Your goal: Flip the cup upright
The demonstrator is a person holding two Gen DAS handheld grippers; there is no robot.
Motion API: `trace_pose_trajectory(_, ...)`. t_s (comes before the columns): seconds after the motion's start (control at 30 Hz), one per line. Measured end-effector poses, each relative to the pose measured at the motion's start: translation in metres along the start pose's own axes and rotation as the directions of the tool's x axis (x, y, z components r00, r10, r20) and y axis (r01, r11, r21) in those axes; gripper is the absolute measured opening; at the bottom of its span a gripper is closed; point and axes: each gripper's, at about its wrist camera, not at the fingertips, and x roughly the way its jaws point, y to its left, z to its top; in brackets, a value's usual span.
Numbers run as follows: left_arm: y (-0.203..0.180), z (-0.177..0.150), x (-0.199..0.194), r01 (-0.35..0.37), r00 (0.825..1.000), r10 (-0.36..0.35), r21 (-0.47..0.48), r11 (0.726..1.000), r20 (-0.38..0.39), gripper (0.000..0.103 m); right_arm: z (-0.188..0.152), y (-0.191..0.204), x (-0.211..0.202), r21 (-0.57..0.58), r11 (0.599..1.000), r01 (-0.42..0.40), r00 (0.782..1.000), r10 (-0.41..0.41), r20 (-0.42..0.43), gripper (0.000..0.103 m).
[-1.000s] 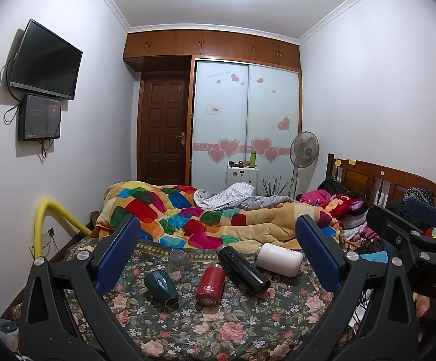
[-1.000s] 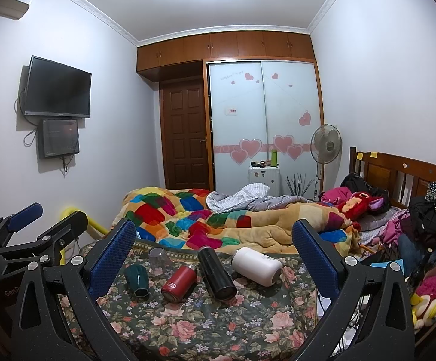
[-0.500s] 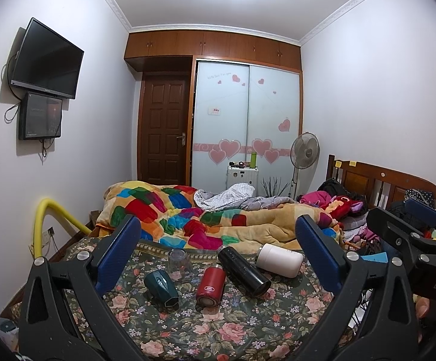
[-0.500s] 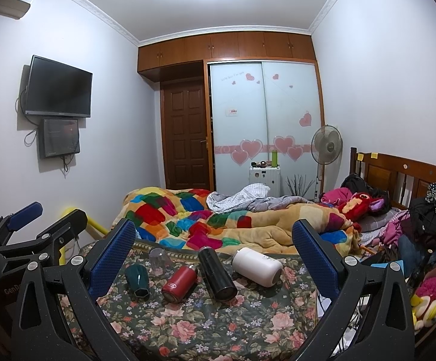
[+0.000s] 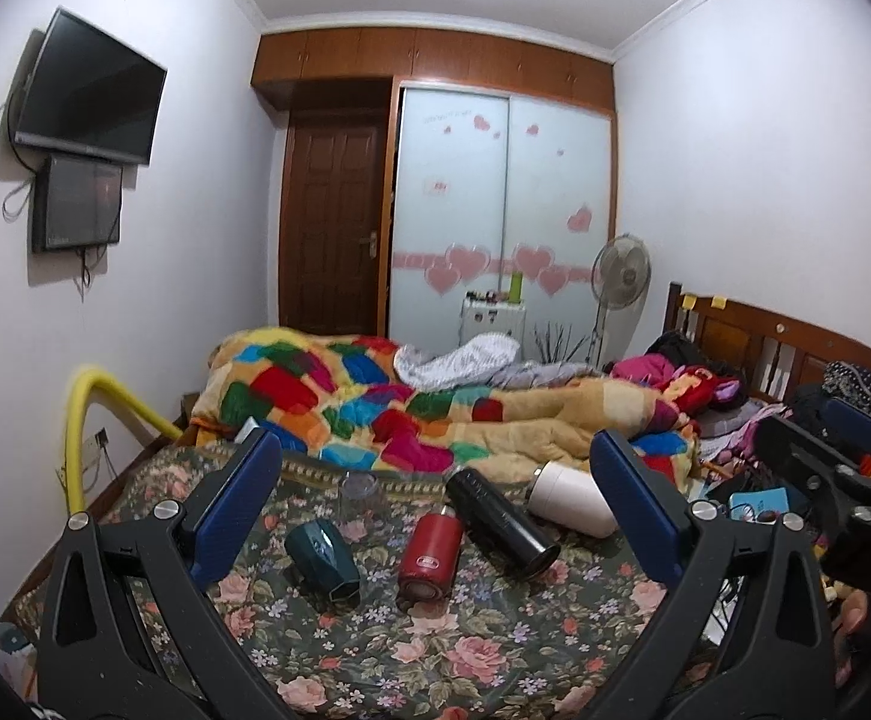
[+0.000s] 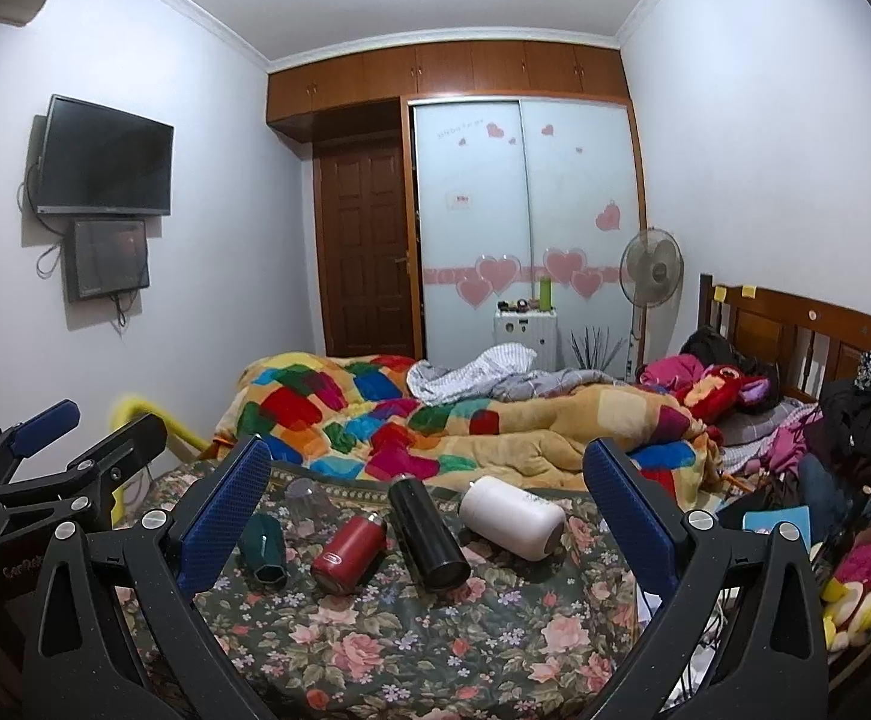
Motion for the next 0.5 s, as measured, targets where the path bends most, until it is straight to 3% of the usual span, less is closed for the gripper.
trace_pose_trajectory(0.1, 0.009, -0.011, 0.035, -0.015, 0.997, 0.014, -0.007, 1.0, -0.075, 0.103, -0.008, -0.006, 0.018, 0.008, 1.0, 0.017, 0.999, -0.017, -0.043, 0.103)
trace_pose_trajectory(0.2, 0.018, -0.031, 0.081, -0.036, 0.981, 0.037, 0.005, 0.999, -0.189, 0.103, -0.019, -0.015, 0.041, 0.016, 0.999, 0.042, 0.994, -0.04, -0.102, 0.103)
trace_pose_trajectory(0.3, 0.025, -0.056, 0.134, -0.015, 0.947, 0.017, 0.01, 1.0, -0.322, 0.103, -0.029, -0.024, 0.063, 0.021, 0.998, 0.067, 0.984, -0.062, -0.166, 0.103)
trace_pose_trajectory(0.43, 0.027, -0.094, 0.201, 0.051, 0.876, -0.05, -0.011, 0.999, -0.479, 0.102, -0.044, -0.033, 0.09, 0.014, 0.995, 0.103, 0.964, -0.096, -0.249, 0.103)
trace_pose_trajectory(0.5, 0.022, -0.11, 0.228, 0.077, 0.846, -0.069, -0.007, 0.997, -0.529, 0.097, -0.051, -0.036, 0.102, 0.011, 0.994, 0.11, 0.953, -0.103, -0.285, 0.103)
